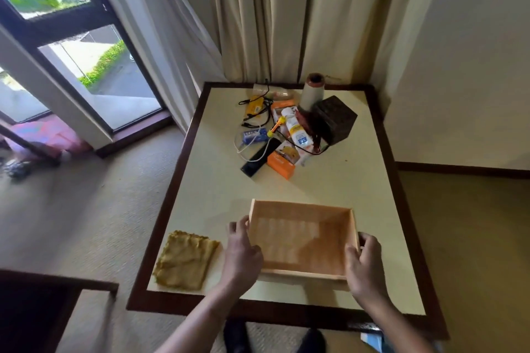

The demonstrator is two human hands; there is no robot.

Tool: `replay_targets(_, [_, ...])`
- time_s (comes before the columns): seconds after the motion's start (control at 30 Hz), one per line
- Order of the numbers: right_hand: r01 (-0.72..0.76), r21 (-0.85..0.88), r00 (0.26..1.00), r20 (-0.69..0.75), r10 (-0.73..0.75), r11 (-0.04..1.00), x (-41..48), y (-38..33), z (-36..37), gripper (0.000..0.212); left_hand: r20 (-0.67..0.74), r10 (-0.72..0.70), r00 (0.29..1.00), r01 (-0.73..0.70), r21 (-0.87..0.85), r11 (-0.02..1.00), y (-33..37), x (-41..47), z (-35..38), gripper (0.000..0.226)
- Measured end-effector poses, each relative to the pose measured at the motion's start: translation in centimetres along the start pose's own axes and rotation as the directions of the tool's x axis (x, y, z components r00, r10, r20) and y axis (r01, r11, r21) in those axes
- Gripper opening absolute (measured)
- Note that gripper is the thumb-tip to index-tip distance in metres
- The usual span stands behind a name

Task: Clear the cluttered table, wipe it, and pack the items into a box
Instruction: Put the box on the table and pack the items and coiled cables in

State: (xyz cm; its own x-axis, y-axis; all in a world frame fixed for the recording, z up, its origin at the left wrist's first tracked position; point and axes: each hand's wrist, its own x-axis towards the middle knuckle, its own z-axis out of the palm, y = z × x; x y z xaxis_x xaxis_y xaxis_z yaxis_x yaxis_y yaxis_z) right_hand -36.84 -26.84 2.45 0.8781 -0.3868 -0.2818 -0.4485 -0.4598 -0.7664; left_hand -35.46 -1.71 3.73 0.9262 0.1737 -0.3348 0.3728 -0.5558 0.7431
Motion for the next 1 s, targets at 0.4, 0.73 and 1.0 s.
replay_targets(0.4, [0.083, -0.213, 0.997, 0.016, -0.081, 0.973, 0.3, 1.7, 0.3, 0.04, -0.063, -0.002, 0.998, 0.022, 0.315, 0.949, 0.1, -1.1, 1.0, 0.058])
replay_targets(0.73, [0.347, -0.217, 0.937, 0.036, -0.347, 0.912, 6.4, -5.5, -0.7, 0.033, -0.084, 0.279, 0.957, -0.212, 0.458, 0.863, 7.4, 4.7, 0.6, 0.044])
replay_targets(1.0, [0.449, -0.216, 0.894, 0.115, -0.434, 0.867, 16.4, -15.8, 2.7, 0.025, 0.113, 0.256, 0.96, -0.278, 0.489, 0.827, 11.7, 14.7, 0.8, 0.042])
